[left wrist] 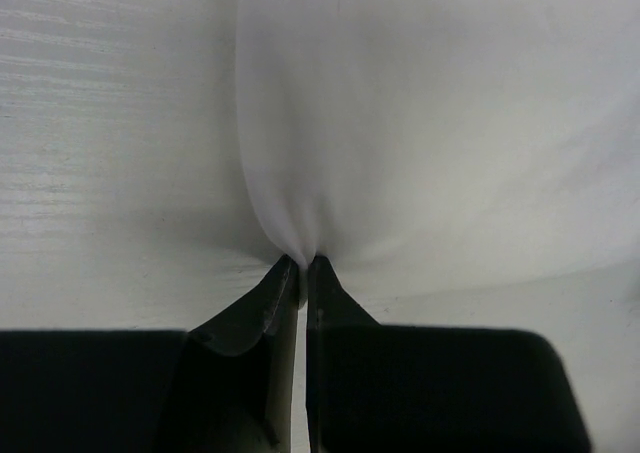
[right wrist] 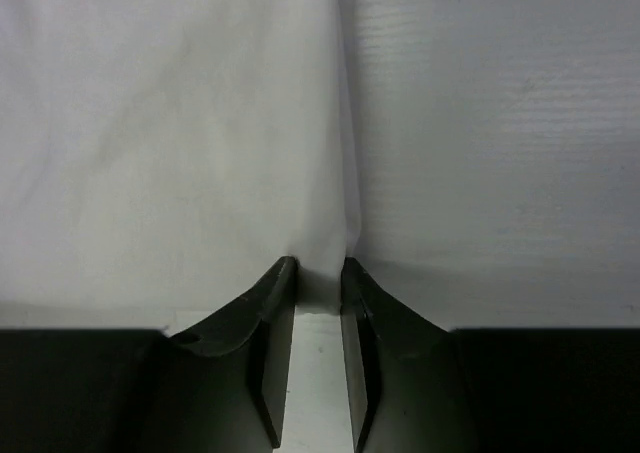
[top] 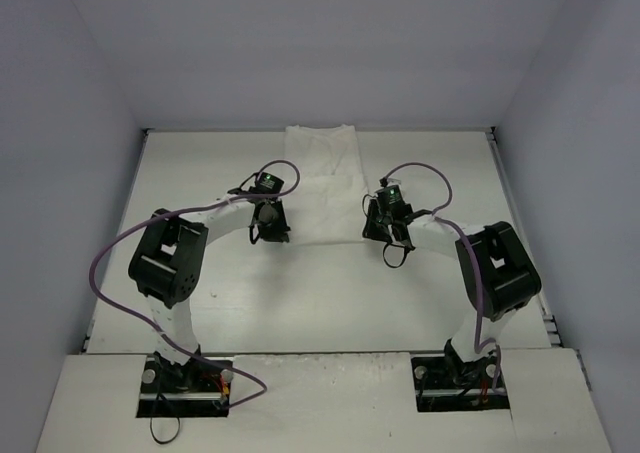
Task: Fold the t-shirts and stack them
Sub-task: Grab one side of the 2/3 rectangular tshirt with both arms
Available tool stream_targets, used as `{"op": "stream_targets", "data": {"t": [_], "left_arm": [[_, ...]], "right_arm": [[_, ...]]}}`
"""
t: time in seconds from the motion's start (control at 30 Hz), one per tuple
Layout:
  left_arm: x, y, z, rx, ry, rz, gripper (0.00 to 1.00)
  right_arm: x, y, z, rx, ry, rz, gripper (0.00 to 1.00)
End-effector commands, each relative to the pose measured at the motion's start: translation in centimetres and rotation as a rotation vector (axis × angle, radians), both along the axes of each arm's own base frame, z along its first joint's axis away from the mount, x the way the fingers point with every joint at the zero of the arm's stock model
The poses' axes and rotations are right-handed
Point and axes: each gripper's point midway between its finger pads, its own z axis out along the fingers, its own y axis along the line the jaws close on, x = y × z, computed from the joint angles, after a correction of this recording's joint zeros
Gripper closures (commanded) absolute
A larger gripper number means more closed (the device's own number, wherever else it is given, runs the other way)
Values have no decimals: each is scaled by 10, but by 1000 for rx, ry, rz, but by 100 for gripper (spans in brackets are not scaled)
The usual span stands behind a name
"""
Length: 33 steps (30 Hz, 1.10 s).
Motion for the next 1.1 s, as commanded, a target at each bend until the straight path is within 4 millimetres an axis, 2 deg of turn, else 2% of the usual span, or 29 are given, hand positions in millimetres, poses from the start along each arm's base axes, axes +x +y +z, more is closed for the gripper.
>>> {"op": "stream_targets", "data": {"t": [0.0, 0.03, 0.1, 0.2, 0.23, 0.37, 0.43, 0.47, 0.5, 0.57, 0.63, 0.73, 0.83, 1.0, 1.07], "left_arm": [[-26, 14, -28, 68, 80, -16, 100], [-30, 17, -27, 74, 80, -23, 100], [-38, 23, -22, 82, 74, -34, 100], [-62, 34, -19, 95, 85, -53, 100], [-64, 36, -13, 90, 68, -56, 100], [-75, 44, -18, 111, 73, -71, 100], [-77, 37, -19, 79, 89, -79, 98], [-78, 34, -18, 71, 94, -74, 83], [-79, 33, -17, 66, 95, -71, 72], [-83, 35, -12, 67, 95, -45, 61], [-89, 39, -8, 72, 95, -14, 55], [-98, 43, -12, 74, 119, 11, 53], [-101, 37, -18, 80, 141, -1, 53], [-104, 9, -30, 94, 171, -57, 53], [-105, 4, -34, 92, 183, -58, 53]], "right_arm": [[-42, -14, -40, -71, 157, -11, 86], [-44, -15, -39, -76, 153, -10, 93], [-50, -18, -35, -76, 145, -8, 99], [-61, -21, -27, -61, 128, -6, 100], [-68, -23, -26, -57, 127, -6, 100], [-81, -29, -30, -66, 139, -4, 100], [-82, -30, -32, -70, 145, -6, 100], [-82, -28, -31, -66, 143, -3, 100], [-81, -27, -31, -63, 142, 0, 100], [-80, -24, -25, -52, 127, 4, 100], [-80, -23, -21, -43, 116, 1, 100], [-82, -22, -19, -34, 112, 0, 100], [-86, -23, -22, -35, 122, 2, 100], [-89, -18, -23, -30, 127, 10, 100], [-91, -16, -22, -25, 129, 13, 100]]}}
